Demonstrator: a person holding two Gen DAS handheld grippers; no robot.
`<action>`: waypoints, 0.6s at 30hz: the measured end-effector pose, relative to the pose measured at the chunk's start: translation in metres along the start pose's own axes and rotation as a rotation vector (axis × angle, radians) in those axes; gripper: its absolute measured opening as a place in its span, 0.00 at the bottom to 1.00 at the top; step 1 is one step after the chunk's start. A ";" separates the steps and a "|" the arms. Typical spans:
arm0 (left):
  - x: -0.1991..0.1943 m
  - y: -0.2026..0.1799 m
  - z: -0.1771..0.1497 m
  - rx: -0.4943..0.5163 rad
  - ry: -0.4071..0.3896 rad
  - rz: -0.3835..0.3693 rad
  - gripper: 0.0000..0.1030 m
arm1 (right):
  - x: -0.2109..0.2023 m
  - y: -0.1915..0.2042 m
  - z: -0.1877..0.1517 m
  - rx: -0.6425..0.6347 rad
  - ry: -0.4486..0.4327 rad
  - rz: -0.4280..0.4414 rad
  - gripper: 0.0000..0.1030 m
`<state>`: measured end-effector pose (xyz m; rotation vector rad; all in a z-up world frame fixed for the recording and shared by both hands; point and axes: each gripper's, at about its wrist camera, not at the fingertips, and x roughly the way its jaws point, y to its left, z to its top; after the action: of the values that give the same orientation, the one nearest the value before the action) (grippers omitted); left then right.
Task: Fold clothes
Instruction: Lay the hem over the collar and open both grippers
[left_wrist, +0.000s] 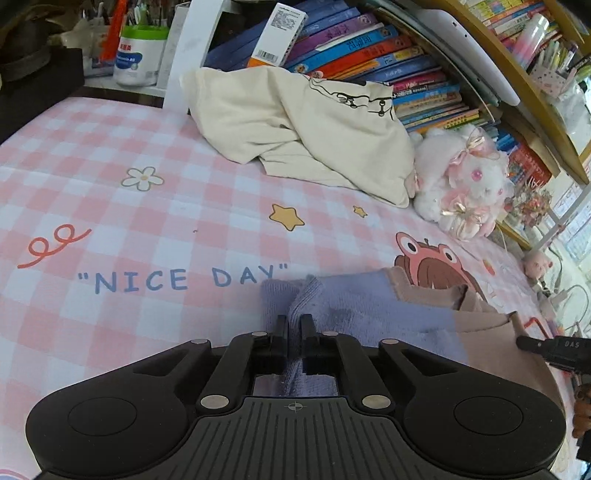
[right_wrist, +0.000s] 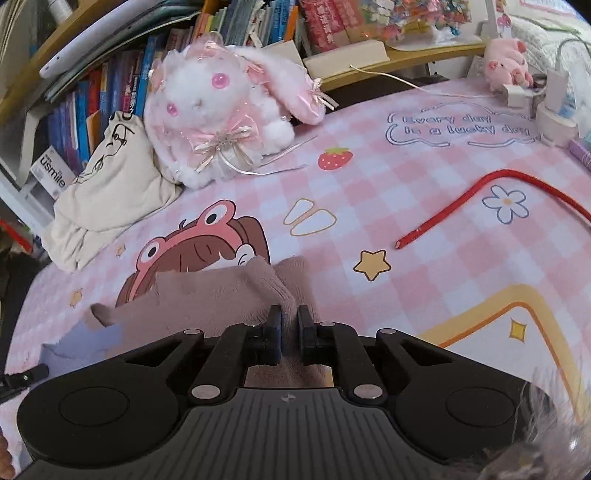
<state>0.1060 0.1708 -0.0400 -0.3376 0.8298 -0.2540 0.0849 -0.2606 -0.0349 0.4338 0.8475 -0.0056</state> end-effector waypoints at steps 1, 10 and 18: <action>-0.001 0.000 0.000 -0.001 0.002 0.002 0.09 | -0.001 0.000 0.001 -0.006 0.003 0.002 0.09; -0.043 -0.014 -0.002 -0.013 -0.097 0.043 0.33 | -0.034 0.006 -0.001 -0.110 -0.023 0.004 0.33; -0.081 -0.048 -0.043 -0.087 -0.150 0.120 0.53 | -0.063 0.003 -0.019 -0.289 -0.014 0.003 0.48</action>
<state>0.0167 0.1469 0.0069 -0.3820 0.7116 -0.0799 0.0294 -0.2609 0.0009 0.1634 0.8195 0.1152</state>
